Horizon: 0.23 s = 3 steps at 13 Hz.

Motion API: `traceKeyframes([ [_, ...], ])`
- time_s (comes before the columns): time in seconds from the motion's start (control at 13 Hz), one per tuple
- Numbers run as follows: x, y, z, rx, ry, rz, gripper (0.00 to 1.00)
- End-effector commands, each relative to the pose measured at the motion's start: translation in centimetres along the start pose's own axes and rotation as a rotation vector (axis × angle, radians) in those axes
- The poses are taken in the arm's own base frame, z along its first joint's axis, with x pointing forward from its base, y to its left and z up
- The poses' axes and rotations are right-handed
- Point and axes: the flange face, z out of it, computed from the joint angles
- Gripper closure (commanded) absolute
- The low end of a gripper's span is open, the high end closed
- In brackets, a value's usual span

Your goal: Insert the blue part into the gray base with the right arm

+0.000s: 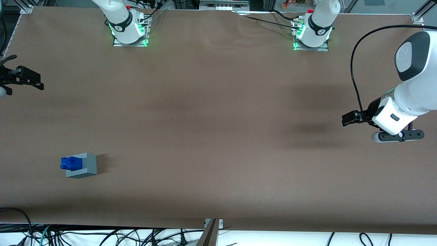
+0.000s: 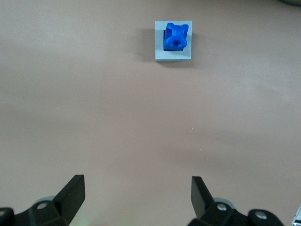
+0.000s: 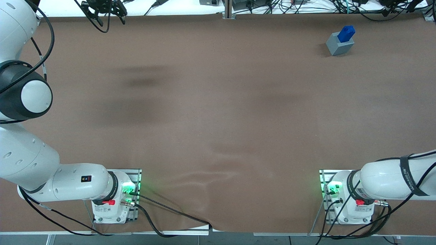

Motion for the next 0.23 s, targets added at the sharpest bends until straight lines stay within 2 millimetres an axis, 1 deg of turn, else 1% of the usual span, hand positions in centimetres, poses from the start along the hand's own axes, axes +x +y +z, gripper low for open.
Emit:
traceKeyframes([
  [0.0,-0.09,0.99,0.42,-0.002,-0.012,0.033,0.0],
  [0.15,0.04,0.78,0.23,-0.006,-0.005,0.028,0.0],
])
